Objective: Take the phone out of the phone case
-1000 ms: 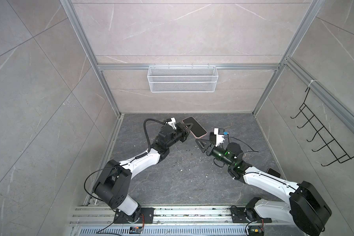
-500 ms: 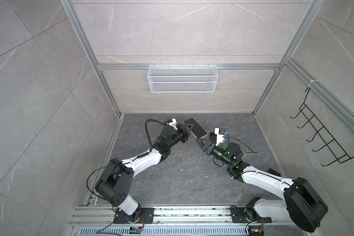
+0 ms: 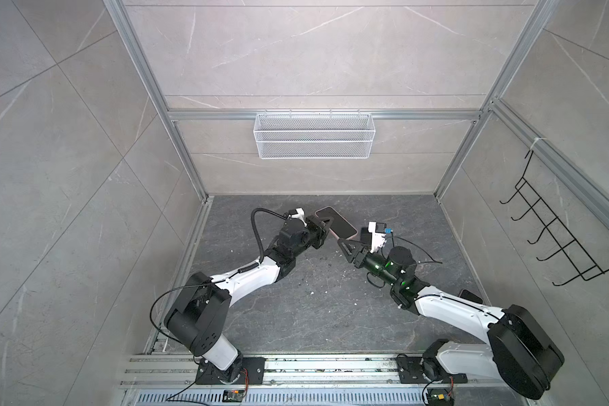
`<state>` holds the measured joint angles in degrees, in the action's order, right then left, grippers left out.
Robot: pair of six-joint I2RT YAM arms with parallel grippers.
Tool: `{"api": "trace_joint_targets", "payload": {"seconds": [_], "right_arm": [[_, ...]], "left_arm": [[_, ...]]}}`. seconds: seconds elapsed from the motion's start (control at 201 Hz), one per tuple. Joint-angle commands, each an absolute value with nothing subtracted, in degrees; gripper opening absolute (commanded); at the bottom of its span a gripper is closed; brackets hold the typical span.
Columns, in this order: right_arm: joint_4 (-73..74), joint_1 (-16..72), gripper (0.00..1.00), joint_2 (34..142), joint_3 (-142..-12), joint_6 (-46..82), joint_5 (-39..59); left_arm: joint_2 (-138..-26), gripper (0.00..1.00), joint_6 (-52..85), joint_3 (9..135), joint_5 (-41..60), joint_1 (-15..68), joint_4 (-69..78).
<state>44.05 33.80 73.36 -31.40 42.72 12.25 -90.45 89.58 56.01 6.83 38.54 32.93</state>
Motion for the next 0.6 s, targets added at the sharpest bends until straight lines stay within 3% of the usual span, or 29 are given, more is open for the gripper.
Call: {"api": "trace_joint_targets", "payload": {"seconds": [0.0, 0.593], "right_arm": [[33.29, 33.83, 0.53, 73.27, -31.38, 36.67, 4.03], [31.16, 34.98, 0.53, 79.12, -31.3, 26.62, -12.49]], "left_arm": [[-86.97, 0.0, 93.84, 60.81, 7.72, 39.94, 39.63], [-87.02, 0.0, 97.46, 65.47, 4.55, 42.14, 40.3]]}}
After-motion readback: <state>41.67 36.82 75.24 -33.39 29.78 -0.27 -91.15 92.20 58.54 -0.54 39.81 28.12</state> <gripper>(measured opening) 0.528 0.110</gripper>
